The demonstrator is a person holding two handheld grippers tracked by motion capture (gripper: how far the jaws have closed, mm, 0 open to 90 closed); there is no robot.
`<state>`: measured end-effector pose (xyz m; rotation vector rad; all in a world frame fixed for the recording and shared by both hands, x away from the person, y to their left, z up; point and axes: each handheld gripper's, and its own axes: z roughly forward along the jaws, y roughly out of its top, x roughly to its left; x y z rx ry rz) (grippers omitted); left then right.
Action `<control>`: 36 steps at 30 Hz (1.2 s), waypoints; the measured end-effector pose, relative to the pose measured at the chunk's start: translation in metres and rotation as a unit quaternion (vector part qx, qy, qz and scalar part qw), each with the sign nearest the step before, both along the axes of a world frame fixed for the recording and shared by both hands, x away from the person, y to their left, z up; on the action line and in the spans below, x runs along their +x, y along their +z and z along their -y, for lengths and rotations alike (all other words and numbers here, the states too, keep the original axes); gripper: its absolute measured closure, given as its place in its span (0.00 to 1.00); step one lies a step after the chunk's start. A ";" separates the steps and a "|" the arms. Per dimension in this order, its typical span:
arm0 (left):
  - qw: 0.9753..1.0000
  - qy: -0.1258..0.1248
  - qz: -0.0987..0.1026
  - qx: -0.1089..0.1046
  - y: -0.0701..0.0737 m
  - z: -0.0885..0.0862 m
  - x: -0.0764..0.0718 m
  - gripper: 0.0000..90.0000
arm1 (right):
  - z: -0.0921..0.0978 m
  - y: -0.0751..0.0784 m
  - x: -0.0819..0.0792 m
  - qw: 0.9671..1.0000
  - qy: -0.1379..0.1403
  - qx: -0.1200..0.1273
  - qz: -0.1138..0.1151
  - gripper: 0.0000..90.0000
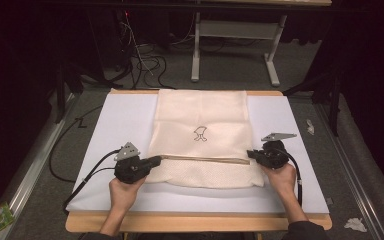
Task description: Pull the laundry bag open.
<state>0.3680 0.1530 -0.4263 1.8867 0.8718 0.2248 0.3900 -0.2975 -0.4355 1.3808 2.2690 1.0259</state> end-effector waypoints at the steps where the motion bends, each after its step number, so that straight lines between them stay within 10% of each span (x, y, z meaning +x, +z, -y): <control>1: 1.000 0.001 -0.001 0.000 -0.001 0.000 0.000 0.97 | 0.000 0.000 0.000 1.000 0.001 0.002 0.000 0.98; 36: 0.998 0.056 0.003 -0.012 0.001 -0.039 -0.001 0.97 | -0.003 0.005 0.003 1.000 0.001 -0.012 0.007 0.98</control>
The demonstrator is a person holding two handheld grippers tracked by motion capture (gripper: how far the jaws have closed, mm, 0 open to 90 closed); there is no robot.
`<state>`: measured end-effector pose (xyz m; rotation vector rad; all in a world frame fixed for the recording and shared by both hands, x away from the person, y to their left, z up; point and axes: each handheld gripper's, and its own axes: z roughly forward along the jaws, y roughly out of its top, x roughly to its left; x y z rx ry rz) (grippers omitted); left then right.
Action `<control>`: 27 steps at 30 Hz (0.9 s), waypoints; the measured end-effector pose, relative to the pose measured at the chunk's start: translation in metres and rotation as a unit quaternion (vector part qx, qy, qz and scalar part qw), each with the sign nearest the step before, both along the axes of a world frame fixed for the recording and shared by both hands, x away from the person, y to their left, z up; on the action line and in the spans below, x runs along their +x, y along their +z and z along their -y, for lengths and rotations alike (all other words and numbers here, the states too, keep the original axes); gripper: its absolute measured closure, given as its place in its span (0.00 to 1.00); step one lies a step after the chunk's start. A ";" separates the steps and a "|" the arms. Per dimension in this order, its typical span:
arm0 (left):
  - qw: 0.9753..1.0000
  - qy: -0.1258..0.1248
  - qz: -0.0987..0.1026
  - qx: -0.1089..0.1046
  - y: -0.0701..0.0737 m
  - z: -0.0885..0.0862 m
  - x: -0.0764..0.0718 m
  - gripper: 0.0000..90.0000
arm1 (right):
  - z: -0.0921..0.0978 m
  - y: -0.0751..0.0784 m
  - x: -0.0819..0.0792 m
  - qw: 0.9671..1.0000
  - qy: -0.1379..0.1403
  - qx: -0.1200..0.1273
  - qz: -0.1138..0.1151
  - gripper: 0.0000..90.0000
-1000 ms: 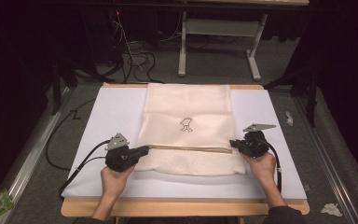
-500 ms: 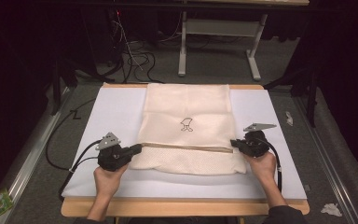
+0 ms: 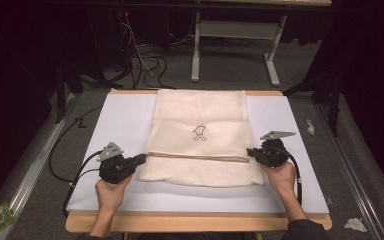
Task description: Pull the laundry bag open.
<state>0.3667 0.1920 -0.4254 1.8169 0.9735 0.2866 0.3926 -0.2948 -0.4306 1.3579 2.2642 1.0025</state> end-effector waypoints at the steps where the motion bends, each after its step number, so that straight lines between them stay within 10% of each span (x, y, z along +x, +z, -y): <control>1: 1.000 0.003 -0.001 0.000 0.000 -0.003 0.000 0.97 | 0.001 0.000 0.000 1.000 -0.001 0.001 0.000 0.98; 27: 0.999 0.029 -0.006 0.020 -0.002 -0.012 0.000 0.97 | 0.003 0.004 -0.003 1.000 -0.013 0.003 0.012 0.98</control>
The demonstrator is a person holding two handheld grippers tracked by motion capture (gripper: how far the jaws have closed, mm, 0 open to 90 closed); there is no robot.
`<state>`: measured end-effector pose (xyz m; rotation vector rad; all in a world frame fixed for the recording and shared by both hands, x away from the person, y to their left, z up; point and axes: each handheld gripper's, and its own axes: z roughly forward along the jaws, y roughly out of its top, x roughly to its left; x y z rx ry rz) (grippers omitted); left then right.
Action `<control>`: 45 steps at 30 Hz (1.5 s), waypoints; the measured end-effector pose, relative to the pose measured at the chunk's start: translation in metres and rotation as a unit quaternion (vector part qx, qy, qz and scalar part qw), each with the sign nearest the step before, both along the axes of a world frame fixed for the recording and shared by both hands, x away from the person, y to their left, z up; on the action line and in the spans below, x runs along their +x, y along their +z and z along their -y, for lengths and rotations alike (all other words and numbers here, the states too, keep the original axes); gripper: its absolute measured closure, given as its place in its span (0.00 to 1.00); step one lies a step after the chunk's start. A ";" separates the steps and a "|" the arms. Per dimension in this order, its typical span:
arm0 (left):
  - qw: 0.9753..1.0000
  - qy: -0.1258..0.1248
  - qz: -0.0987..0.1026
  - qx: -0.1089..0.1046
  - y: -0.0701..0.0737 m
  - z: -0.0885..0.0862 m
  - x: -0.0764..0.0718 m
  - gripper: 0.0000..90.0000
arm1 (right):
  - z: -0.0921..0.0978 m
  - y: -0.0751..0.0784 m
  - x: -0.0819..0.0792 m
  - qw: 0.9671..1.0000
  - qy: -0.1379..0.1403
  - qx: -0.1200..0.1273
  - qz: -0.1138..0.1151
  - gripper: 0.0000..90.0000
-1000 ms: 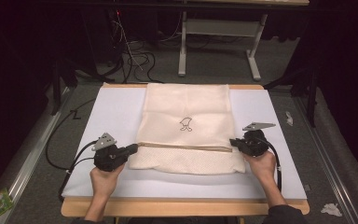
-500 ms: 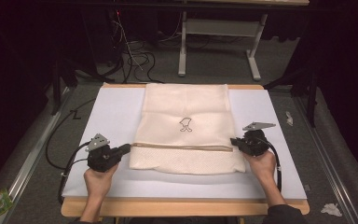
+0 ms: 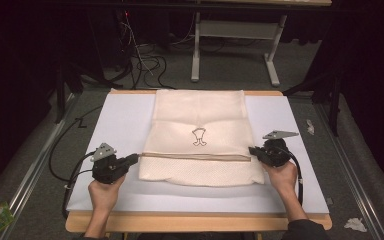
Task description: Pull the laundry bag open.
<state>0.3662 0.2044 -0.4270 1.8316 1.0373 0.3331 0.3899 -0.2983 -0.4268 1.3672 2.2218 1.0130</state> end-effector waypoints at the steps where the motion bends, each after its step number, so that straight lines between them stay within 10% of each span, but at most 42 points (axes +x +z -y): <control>1: 1.000 -0.001 -0.001 0.000 0.000 0.000 0.000 0.97 | 0.000 0.000 0.000 1.000 0.000 0.001 0.000 0.98; 45: 0.999 -0.008 -0.027 0.022 -0.011 0.001 -0.010 0.97 | -0.005 -0.022 -0.008 1.000 0.005 0.010 -0.013 0.94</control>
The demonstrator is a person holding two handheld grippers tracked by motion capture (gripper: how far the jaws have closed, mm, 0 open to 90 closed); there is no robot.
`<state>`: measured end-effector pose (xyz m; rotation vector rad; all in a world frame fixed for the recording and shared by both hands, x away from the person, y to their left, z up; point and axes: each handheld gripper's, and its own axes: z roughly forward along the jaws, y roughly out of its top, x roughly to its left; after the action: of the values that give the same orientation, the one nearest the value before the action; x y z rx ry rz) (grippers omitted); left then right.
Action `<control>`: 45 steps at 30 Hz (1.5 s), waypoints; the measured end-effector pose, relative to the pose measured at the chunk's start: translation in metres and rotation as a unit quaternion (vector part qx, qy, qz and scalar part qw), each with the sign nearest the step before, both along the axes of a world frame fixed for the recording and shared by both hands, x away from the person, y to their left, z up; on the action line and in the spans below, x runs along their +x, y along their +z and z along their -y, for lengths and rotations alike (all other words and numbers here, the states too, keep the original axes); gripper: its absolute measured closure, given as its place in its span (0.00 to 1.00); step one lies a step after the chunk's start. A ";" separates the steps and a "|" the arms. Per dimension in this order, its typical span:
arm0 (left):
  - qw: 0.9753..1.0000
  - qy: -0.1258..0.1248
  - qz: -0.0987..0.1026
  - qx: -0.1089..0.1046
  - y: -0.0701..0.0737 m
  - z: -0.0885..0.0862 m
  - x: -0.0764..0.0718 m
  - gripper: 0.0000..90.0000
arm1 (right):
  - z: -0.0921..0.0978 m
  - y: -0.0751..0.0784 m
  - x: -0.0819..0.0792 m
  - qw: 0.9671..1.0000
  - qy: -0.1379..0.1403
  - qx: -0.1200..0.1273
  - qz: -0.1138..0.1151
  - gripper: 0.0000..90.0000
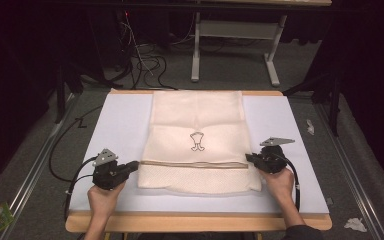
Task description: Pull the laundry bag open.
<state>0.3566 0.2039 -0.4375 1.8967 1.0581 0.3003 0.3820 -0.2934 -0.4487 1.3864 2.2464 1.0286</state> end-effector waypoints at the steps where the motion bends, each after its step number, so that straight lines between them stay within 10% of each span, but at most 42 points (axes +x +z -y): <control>1: 1.000 0.000 0.000 0.002 -0.001 0.000 0.000 0.97 | 0.000 0.000 0.000 1.000 -0.001 -0.001 -0.001 0.94; 27: 1.000 0.002 -0.005 0.018 -0.005 0.004 0.001 0.94 | 0.001 0.003 -0.007 1.000 -0.018 -0.018 0.016 0.70; 45: 0.999 0.009 0.048 0.009 0.011 -0.001 -0.003 0.75 | 0.020 0.025 -0.025 0.996 -0.030 0.011 0.089 0.73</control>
<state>0.3538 0.2046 -0.4262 1.8698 1.0129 0.4082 0.3570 -0.3135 -0.4237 1.3080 2.0590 1.1141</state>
